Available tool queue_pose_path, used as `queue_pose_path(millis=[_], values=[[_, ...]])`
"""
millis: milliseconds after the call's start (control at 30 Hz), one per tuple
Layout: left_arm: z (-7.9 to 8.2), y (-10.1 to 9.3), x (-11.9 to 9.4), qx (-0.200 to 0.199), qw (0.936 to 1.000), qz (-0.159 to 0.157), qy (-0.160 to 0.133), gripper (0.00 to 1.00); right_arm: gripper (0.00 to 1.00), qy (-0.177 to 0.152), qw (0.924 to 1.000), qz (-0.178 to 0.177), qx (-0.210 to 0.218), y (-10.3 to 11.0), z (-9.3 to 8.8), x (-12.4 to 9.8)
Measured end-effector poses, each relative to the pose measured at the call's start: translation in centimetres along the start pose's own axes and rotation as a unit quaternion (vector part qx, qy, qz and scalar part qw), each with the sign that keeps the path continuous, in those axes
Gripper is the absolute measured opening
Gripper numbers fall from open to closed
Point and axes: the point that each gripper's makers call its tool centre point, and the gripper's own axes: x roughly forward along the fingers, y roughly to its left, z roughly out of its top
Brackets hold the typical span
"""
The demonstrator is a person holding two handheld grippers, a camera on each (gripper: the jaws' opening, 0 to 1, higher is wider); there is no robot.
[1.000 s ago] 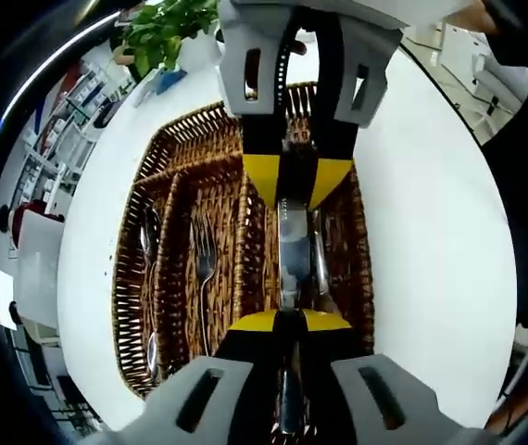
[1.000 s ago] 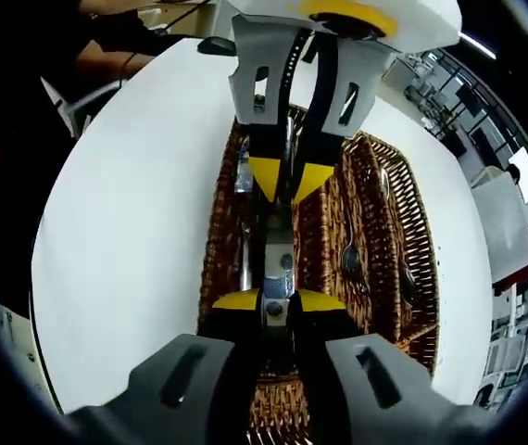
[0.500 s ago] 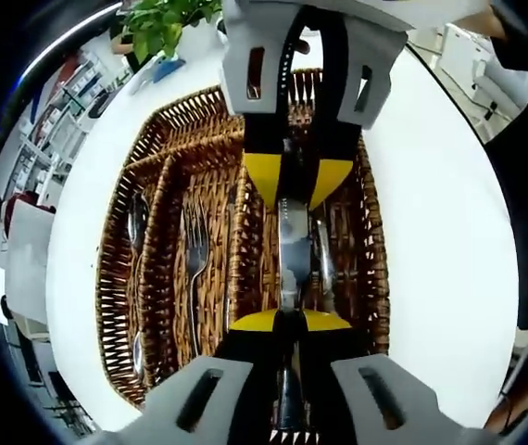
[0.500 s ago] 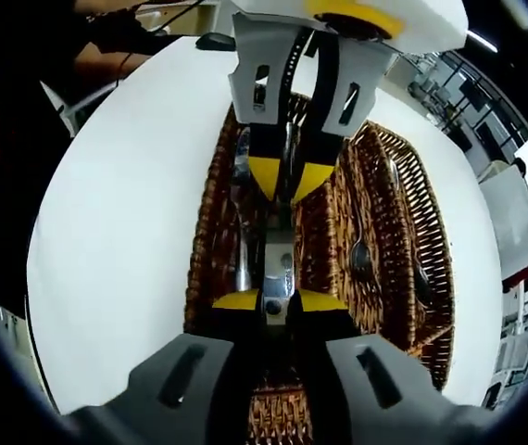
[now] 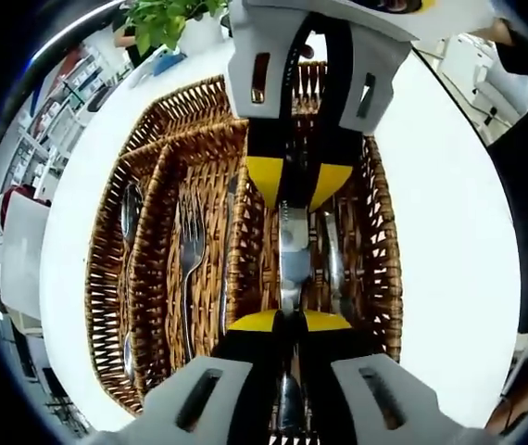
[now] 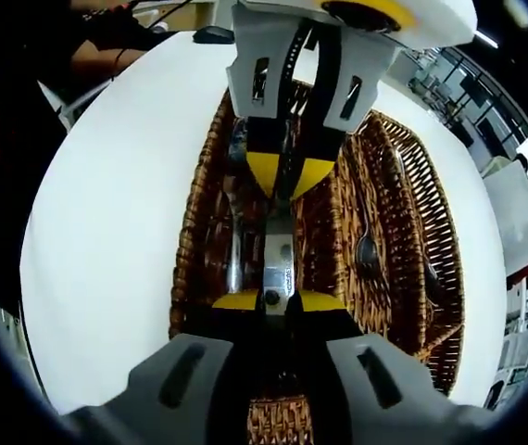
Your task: Arrange the knives, forks, and spoons in their matching storage slots by inserting each utensil handle-first until every utensil is classified and aligned in the correct compartment
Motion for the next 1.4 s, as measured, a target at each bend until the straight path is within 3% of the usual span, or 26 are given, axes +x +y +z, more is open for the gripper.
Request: queue_pose_path(millis=[500,700,933,1167,1300,1400], values=[[0.1,-0.5,0.1,-0.012,0.9999,-0.009,-0.009,0.13,0.12,0.007,0.9997,0.012,0.019,0.3,-0.2,-0.4],[0.0,-0.7,0.0,-0.008,0.9998,-0.007,-0.015,0.16,0.14,-0.015,0.9991,0.006,0.040,0.5,0.3,-1.2],[-0.4,-0.7,-0.3,-0.034,0.9991,0.000,-0.026,0.20,0.16,-0.037,0.9965,-0.022,0.072,-0.3,0.9,-2.2],[-1.0,-0.1,-1.5,-0.086,0.9946,0.033,-0.047,0.22,0.23,-0.068,0.9885,-0.058,0.122,-0.9,1.4,-3.2],[-0.6,0.2,-2.7,-0.108,0.9895,0.049,-0.082,0.24,0.27,-0.094,0.9768,-0.086,0.172,-1.6,1.6,-3.8],[-0.9,0.3,-3.5,-0.114,0.9872,0.061,-0.094,0.25,0.33,-0.108,0.9714,-0.106,0.184,-2.0,1.9,-4.5]])
